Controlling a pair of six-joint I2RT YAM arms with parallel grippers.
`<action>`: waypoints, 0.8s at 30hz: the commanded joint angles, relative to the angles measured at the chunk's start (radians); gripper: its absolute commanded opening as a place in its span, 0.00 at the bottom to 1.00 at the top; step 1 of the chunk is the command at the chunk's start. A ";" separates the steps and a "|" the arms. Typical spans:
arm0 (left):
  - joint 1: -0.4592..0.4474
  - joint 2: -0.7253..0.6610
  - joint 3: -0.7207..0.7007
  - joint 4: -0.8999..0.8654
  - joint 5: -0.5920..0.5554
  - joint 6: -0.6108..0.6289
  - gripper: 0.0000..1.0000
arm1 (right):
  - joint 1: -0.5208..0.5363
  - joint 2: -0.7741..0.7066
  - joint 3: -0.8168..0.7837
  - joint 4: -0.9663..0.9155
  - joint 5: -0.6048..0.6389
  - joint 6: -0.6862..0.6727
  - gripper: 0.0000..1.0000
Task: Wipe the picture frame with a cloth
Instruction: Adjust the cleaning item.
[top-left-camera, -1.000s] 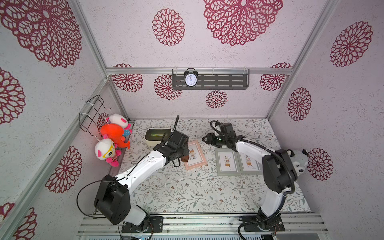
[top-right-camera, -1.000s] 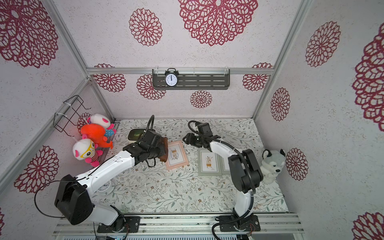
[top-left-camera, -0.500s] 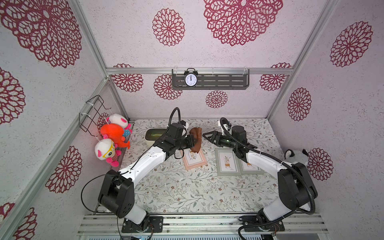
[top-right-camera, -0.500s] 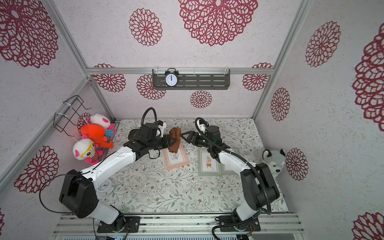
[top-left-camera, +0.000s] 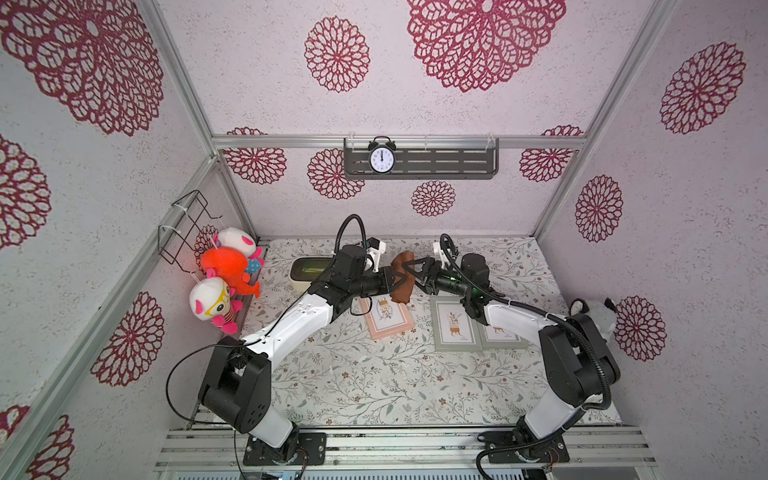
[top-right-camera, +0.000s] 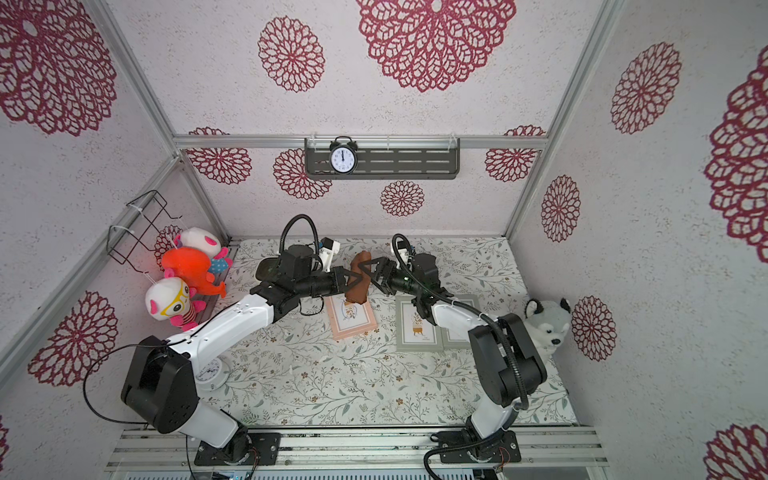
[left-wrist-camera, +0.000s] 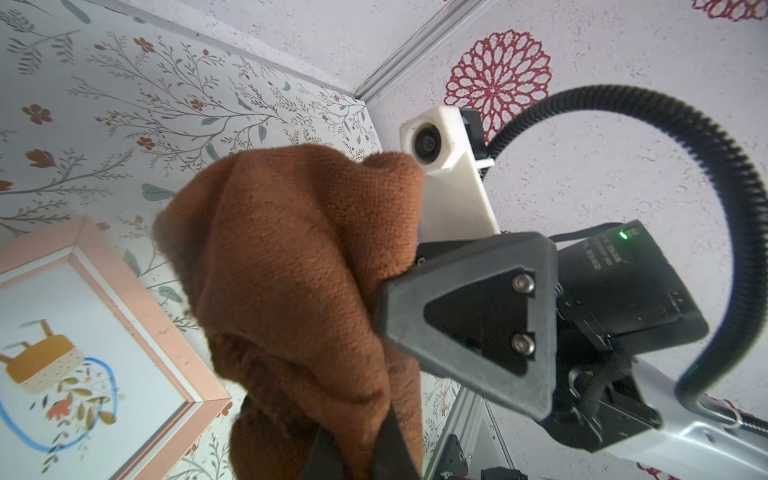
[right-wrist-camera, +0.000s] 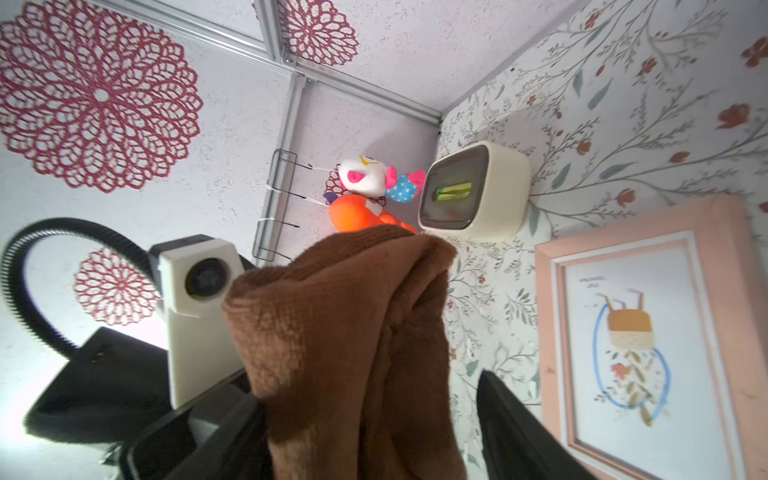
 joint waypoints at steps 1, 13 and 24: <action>0.000 -0.011 -0.008 0.097 0.064 -0.011 0.00 | 0.008 0.013 0.005 0.203 -0.039 0.145 0.72; 0.046 -0.047 -0.108 0.115 0.033 -0.079 0.13 | 0.001 0.023 0.006 0.313 -0.033 0.229 0.17; 0.130 -0.164 -0.337 -0.110 -0.278 -0.123 0.71 | 0.013 -0.001 0.181 -0.599 0.339 -0.572 0.00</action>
